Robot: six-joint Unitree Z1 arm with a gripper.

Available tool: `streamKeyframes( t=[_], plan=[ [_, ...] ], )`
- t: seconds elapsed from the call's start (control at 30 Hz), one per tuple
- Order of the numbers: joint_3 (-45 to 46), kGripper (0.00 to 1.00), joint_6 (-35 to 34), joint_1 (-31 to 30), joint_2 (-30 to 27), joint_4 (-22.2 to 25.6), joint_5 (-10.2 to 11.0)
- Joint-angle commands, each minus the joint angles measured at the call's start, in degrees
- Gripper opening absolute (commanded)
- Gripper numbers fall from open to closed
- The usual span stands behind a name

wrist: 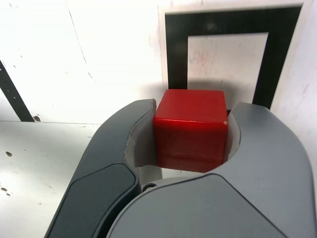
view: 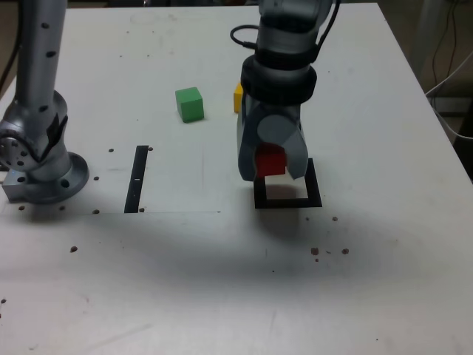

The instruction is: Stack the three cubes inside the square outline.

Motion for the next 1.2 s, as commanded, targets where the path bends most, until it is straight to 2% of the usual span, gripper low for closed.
streamKeyframes(
  t=[0.0,0.83,0.87,0.93,1.0,1.07,1.17],
  plan=[
    [-0.83,0.33,-0.14,-0.11,0.64,0.12,0.01],
    [-3.07,0.34,1.44,1.31,8.01,-1.31,0.48],
    [-3.08,0.37,1.60,1.38,8.04,-1.36,0.45],
    [-3.11,0.50,2.03,1.52,8.06,-1.48,0.34],
    [-3.12,0.71,2.54,1.62,8.09,-1.60,0.17],
    [-3.12,0.88,2.82,1.67,8.07,-1.64,0.01],
    [-3.10,0.97,2.90,1.71,8.03,-1.65,-0.15]
  ],
)
